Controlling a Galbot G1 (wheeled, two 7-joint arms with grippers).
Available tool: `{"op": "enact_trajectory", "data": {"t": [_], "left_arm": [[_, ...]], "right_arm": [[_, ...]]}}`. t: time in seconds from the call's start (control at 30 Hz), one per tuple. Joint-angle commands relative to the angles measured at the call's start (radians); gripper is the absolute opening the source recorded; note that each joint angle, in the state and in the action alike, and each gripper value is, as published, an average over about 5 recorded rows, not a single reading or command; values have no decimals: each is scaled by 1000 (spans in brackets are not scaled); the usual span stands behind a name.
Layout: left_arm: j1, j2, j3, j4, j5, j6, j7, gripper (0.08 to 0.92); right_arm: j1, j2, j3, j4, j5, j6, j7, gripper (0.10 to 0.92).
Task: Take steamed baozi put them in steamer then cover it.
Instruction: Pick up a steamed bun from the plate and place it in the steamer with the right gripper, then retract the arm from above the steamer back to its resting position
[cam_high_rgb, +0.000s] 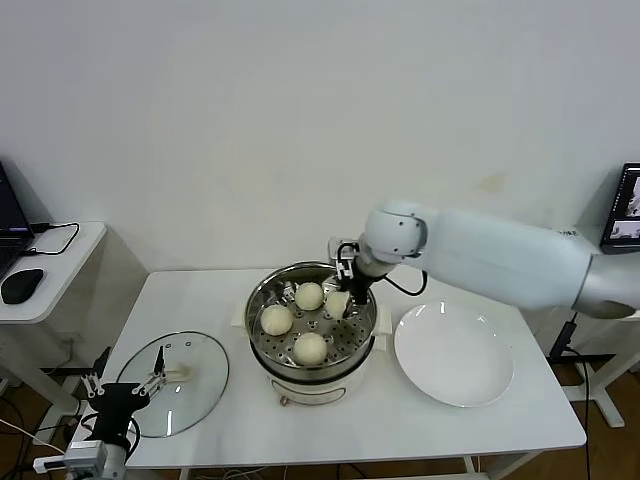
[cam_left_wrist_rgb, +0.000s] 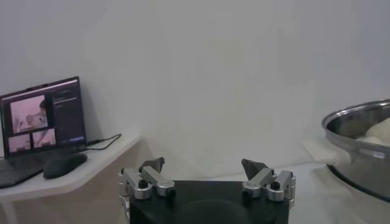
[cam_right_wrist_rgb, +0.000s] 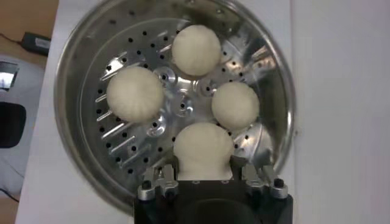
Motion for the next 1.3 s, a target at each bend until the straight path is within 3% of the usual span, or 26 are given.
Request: {"op": "enact_trajectory", "data": {"t": [0.03, 0.27, 0.53, 0.7, 0.9, 1.07, 1.3], "left_arm": [[-1, 2, 0, 6, -1, -1, 0, 823], [-7, 2, 1, 13, -3, -1, -1, 823], [-10, 4, 0, 15, -2, -1, 0, 823], [-14, 3, 5, 17, -2, -1, -1, 823], [-15, 3, 13, 23, 1, -7, -3, 823], [-18, 11, 12, 39, 8, -17, -6, 823], [-29, 11, 31, 69, 38, -42, -15, 823]], "right_arm": [[-51, 48, -16, -54, -44, -24, 15, 534], [-61, 46, -5, -56, -47, -24, 25, 551], [2, -30, 60, 22, -6, -25, 24, 758], [38, -120, 104, 102, 33, -9, 50, 819], [-94, -281, 259, 250, 149, -1, 354, 823], [-488, -459, 564, 381, 230, 131, 709, 823], [-1179, -499, 1155, 432, 112, 415, 841, 823]]}}
